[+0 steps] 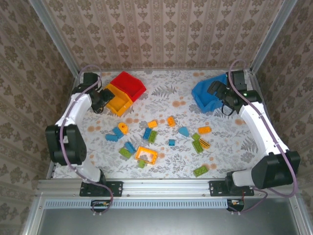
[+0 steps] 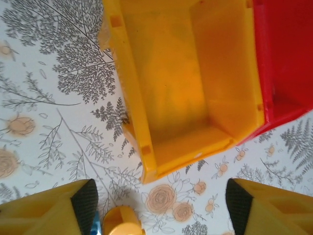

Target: Sort the legos into containers by color

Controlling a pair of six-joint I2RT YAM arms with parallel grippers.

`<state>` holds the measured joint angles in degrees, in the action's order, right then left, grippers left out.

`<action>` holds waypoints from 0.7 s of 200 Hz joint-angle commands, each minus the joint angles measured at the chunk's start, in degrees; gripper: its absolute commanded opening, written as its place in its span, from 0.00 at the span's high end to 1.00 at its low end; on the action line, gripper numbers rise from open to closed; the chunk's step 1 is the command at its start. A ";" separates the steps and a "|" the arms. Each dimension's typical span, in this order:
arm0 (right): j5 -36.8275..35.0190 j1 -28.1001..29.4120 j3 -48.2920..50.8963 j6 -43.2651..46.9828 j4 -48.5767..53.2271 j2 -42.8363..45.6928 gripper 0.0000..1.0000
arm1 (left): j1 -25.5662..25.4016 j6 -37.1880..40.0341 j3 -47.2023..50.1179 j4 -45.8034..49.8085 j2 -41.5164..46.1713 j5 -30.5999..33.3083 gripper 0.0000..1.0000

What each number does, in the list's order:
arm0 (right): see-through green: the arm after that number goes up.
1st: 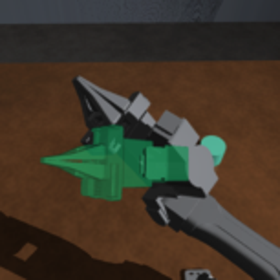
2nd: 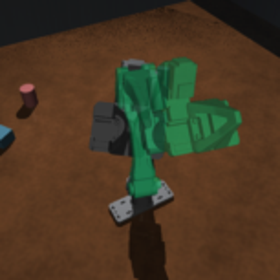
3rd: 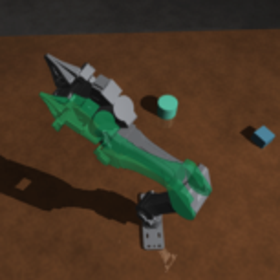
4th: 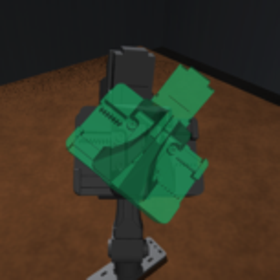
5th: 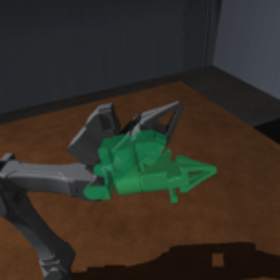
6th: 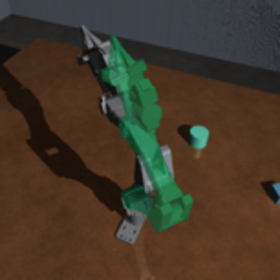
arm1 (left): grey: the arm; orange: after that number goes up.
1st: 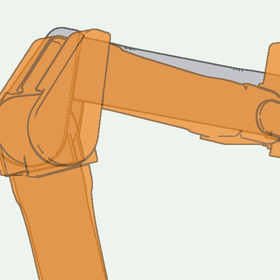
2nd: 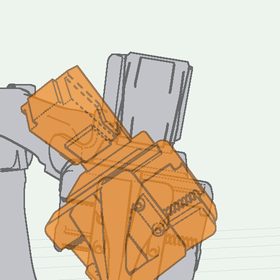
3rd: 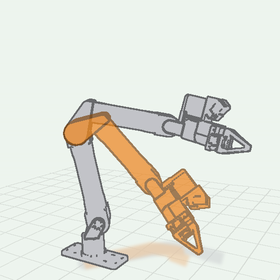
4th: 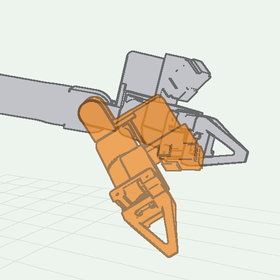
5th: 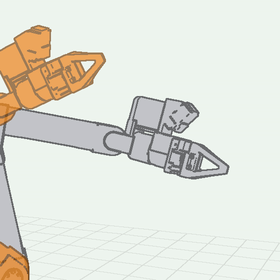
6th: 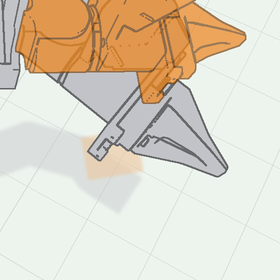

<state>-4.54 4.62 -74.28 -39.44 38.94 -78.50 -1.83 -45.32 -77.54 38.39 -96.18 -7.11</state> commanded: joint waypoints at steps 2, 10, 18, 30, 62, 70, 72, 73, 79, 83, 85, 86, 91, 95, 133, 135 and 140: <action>4.03 -1.07 -0.50 -2.73 -1.31 -1.57 0.06 | 1.82 -0.07 -4.20 2.08 -5.38 -2.74 0.32; 4.50 -1.21 -0.13 -2.83 -1.92 -2.66 0.07 | 2.20 0.28 -5.68 3.21 -7.29 -2.36 0.32; 4.92 -1.56 0.04 -2.79 -2.18 -3.21 0.07 | 2.38 0.72 -6.88 4.22 -8.85 -1.70 0.33; 5.60 -2.19 0.07 -2.68 -2.15 -4.06 0.07 | 2.48 1.39 -7.53 4.09 -10.49 -1.46 0.34; 6.88 -4.71 0.88 -3.07 -3.00 -6.47 0.10 | 2.50 2.84 -9.53 3.30 -14.97 -3.01 0.40; 7.30 -5.44 1.13 -3.29 -3.55 -6.92 0.11 | 2.30 3.47 -10.03 3.20 -15.55 -2.86 0.42; 7.29 -5.55 1.15 -3.28 -3.66 -7.10 0.12 | 2.27 3.63 -10.16 3.23 -15.71 -2.83 0.42; 7.23 -5.66 1.20 -3.32 -3.72 -7.15 0.12 | 2.27 3.74 -10.21 3.20 -15.75 -2.74 0.43; 7.13 -6.05 1.24 -3.27 -4.09 -7.57 0.13 | 2.25 4.37 -10.49 3.29 -16.12 -2.41 0.44; 6.90 -6.31 1.35 -3.24 -4.32 -7.84 0.13 | 2.14 4.92 -10.76 3.38 -16.35 -2.25 0.46; 6.88 -6.36 1.27 -3.20 -4.42 -7.97 0.13 | 2.17 5.21 -10.90 3.41 -16.57 -2.19 0.47; 6.76 -6.37 1.30 -3.15 -4.45 -8.02 0.14 | 2.13 5.40 -11.02 3.51 -16.58 -2.11 0.48; 6.27 -6.57 1.18 -2.83 -4.69 -8.51 0.14 | 1.99 6.10 -11.46 3.91 -17.02 -1.93 0.51; 5.83 -6.60 1.01 -2.48 -4.82 -8.86 0.15 | 1.87 6.59 -11.82 4.39 -17.33 -1.47 0.53; 2.70 -7.00 -0.59 -3.26 -4.75 -13.87 0.16 | 0.64 11.05 -13.05 7.45 -18.95 1.88 0.58; 2.56 -7.00 -0.60 -3.45 -4.75 -14.09 0.16 | 0.67 11.16 -13.07 7.54 -19.02 2.09 0.58; 2.35 -7.08 -0.79 -3.93 -4.83 -14.65 0.17 | 0.43 11.49 -13.04 7.73 -19.00 2.44 0.59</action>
<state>0.14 -2.11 -73.73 -41.89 34.46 -90.30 -0.36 -38.11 -88.92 42.28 -114.24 -7.38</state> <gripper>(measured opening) 0.842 0.428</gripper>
